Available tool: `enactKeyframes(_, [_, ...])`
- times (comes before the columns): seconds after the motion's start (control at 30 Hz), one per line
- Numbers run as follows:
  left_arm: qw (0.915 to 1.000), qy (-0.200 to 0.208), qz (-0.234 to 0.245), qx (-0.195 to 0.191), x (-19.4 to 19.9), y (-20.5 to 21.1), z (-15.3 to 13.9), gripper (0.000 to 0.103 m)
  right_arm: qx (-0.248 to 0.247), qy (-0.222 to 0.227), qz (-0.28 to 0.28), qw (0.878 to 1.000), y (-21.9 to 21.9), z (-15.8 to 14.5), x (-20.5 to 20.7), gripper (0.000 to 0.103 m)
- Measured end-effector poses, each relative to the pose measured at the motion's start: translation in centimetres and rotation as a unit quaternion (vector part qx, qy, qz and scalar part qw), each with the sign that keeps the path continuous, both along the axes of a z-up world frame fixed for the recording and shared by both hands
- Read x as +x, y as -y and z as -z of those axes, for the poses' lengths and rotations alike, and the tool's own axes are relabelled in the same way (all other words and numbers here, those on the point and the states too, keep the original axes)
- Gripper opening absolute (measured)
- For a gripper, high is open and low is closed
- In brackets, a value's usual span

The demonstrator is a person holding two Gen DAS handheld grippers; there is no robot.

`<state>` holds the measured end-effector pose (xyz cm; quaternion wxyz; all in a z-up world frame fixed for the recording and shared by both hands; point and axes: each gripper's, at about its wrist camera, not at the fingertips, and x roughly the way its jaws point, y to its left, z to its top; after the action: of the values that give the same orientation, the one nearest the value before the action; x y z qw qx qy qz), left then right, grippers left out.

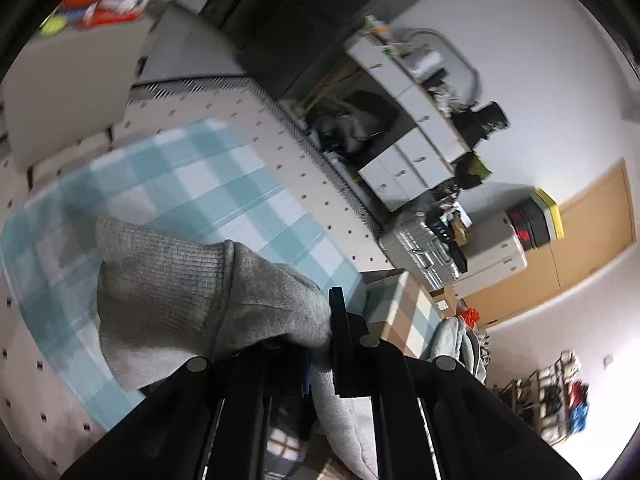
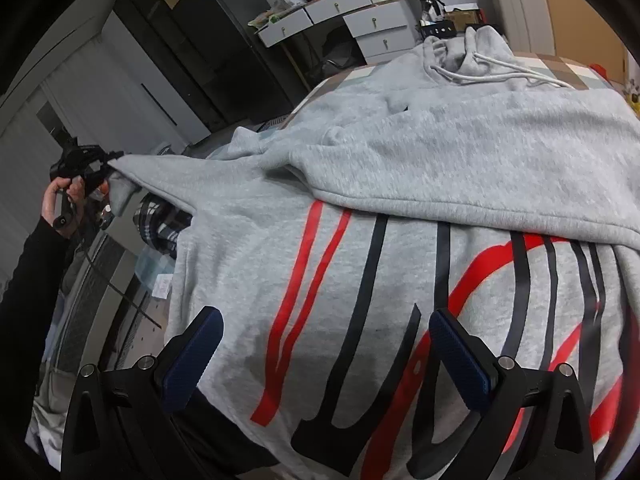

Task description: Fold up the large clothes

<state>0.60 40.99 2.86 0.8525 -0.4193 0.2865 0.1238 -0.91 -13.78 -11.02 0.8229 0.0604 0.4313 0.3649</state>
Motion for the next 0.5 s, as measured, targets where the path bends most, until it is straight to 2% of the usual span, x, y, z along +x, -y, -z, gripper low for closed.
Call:
enactKeyframes(0.17, [0.9981, 0.027, 0.029, 0.048, 0.9, 1.9, -2.0, 0.003, 0.008, 0.001, 0.008, 1.000, 0.3, -0.3, 0.0, 0.103])
enactKeyframes(0.3, [0.9945, 0.048, 0.061, 0.070, 1.8, 3.7, -3.5, 0.003, 0.021, -0.002, 0.018, 1.000, 1.0, -0.5, 0.2, 0.103])
enactKeyframes(0.5, [0.9849, 0.071, 0.114, 0.109, 4.0, 8.0, -6.5, 0.003, 0.043, -0.002, 0.031, 0.999, 1.8, -1.2, 0.3, 0.103])
